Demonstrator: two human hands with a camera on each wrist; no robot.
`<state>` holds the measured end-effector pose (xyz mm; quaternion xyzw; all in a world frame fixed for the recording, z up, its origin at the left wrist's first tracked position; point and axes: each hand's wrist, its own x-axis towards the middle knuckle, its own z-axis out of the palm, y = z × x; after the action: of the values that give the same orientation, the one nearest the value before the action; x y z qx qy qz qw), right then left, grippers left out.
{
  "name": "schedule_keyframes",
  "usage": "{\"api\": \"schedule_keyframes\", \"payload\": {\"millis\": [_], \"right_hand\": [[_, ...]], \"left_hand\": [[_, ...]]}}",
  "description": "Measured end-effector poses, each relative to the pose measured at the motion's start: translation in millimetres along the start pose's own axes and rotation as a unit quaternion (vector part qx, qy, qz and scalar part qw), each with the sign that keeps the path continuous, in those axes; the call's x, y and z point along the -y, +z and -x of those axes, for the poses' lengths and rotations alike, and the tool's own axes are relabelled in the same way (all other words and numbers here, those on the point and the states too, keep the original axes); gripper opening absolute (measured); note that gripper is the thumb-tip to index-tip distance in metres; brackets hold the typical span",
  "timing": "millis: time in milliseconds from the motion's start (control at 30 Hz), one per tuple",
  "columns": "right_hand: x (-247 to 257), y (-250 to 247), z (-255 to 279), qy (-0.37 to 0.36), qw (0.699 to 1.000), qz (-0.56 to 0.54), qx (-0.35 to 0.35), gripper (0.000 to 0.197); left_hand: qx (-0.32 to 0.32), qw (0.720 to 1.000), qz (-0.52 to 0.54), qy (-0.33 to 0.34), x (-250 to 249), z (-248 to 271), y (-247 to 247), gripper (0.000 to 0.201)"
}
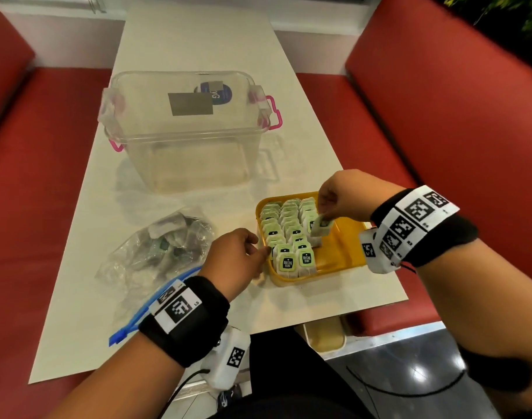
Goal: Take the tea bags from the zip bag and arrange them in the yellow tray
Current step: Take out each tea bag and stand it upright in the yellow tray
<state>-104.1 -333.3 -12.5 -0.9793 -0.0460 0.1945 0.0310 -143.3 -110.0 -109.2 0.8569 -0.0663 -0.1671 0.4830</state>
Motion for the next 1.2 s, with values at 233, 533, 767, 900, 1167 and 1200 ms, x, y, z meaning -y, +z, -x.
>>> {"api": "schedule_keyframes", "payload": {"millis": [233,533,767,900,1167,1200], "right_hand": [[0.3,21.7,-21.0,0.037,0.995,0.013,0.093,0.01],[5.6,28.4,-34.5,0.059,0.992,-0.055,0.096,0.013],[4.6,27.4,-31.6,0.072,0.99,-0.085,0.083,0.013],[3.7,18.0,-23.1,0.072,0.992,-0.095,0.051,0.012],[28.8,-5.0,11.2,-0.012,0.977,-0.2,-0.077,0.009],[36.2,-4.9,16.1,-0.029,0.971,-0.219,-0.091,0.008]], "left_hand": [[0.012,0.994,0.106,-0.033,-1.0,-1.0,3.9,0.012],[0.011,0.991,0.126,-0.039,0.1,-2.2,6.0,0.01],[0.008,0.99,0.133,-0.045,-1.3,-1.1,6.3,0.009],[0.007,0.99,0.13,-0.053,-5.0,1.6,5.2,0.013],[0.02,0.997,0.077,0.0,-28.7,28.9,-28.6,0.018],[0.016,0.997,0.08,0.015,-30.7,35.0,-39.1,0.016]]}}
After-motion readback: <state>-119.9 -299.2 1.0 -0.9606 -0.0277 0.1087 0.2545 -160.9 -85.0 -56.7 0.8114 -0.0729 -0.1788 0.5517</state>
